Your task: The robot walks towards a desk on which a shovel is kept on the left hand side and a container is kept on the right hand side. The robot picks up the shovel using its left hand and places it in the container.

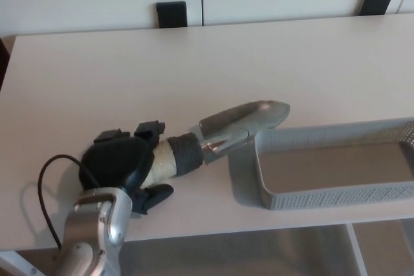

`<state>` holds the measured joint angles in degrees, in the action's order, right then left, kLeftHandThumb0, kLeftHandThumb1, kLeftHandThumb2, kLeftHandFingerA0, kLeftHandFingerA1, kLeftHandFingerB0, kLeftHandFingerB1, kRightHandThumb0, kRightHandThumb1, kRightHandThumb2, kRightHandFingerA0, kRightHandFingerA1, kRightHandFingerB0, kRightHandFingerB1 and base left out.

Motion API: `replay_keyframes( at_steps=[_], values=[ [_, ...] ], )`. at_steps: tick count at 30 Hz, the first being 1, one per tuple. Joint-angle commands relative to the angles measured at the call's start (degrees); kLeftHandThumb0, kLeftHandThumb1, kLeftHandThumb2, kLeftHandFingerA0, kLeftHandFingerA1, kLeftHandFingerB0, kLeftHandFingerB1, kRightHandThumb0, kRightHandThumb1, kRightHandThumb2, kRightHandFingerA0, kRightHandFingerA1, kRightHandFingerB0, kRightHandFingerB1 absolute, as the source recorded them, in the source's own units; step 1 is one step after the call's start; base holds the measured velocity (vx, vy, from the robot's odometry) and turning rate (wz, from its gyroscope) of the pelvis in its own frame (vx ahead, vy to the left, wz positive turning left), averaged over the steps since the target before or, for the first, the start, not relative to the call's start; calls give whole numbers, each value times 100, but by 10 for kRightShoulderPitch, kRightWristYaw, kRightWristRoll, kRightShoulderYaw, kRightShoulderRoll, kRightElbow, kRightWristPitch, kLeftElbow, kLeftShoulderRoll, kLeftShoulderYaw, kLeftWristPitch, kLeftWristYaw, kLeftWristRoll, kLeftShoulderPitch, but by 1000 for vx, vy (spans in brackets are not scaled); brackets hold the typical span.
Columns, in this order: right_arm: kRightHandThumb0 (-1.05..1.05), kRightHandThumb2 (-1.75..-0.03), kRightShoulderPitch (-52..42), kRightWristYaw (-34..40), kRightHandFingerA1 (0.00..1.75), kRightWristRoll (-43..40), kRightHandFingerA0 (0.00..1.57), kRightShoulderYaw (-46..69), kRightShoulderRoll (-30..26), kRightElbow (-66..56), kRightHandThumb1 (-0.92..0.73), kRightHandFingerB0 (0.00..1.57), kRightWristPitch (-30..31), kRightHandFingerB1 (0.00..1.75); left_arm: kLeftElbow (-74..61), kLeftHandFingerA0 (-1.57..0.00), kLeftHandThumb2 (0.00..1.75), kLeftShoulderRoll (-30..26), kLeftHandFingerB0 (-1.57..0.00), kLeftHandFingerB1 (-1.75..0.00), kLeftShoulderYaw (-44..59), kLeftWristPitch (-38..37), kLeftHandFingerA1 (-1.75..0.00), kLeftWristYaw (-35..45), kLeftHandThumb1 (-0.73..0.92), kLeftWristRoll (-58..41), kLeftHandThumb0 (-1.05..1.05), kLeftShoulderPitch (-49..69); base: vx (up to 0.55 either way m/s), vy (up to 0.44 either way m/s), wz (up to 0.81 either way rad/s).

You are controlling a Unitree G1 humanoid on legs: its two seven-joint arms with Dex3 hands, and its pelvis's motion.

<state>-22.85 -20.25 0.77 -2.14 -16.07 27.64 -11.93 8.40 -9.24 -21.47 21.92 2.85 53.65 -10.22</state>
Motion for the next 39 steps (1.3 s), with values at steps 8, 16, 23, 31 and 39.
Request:
replay_keyframes(
  at_steps=[8, 16, 23, 31, 39],
  values=[
    [-48, -84, 15, -16, 62, 18, 55, -15, -22, -13, -54, 33, 19, 51, 107, -117, 62, -56, -89, -50, 0, -76, -84, 85, 68, -106, -29, -23, 0, 0, 0],
    [-49, -86, 17, -13, 63, 34, 59, -32, -34, -11, -55, 36, 5, 53, 122, -114, 72, -32, -88, -65, 48, -138, -99, 10, 73, -170, -25, 4, 0, 0, 0],
    [-41, -60, 16, -9, 54, 39, 68, -36, -35, -9, -68, 43, 10, 41, 77, -110, 76, 112, -88, -80, 237, -118, -134, -7, 67, -374, -21, 23, 0, 0, 0],
    [-39, -59, 16, -8, 54, 43, 67, -41, -40, -5, -70, 42, 3, 42, -12, -85, 74, 264, -69, -106, 435, -40, -175, -41, 72, -606, -13, -22, 0, 0, 0],
    [-39, -59, 15, -11, 53, 49, 66, -46, -45, -21, -69, 43, 18, 42, -118, -106, 73, 265, -79, -104, 355, -50, -154, -4, 76, -499, -18, 2, 0, 0, 0]
  ],
)
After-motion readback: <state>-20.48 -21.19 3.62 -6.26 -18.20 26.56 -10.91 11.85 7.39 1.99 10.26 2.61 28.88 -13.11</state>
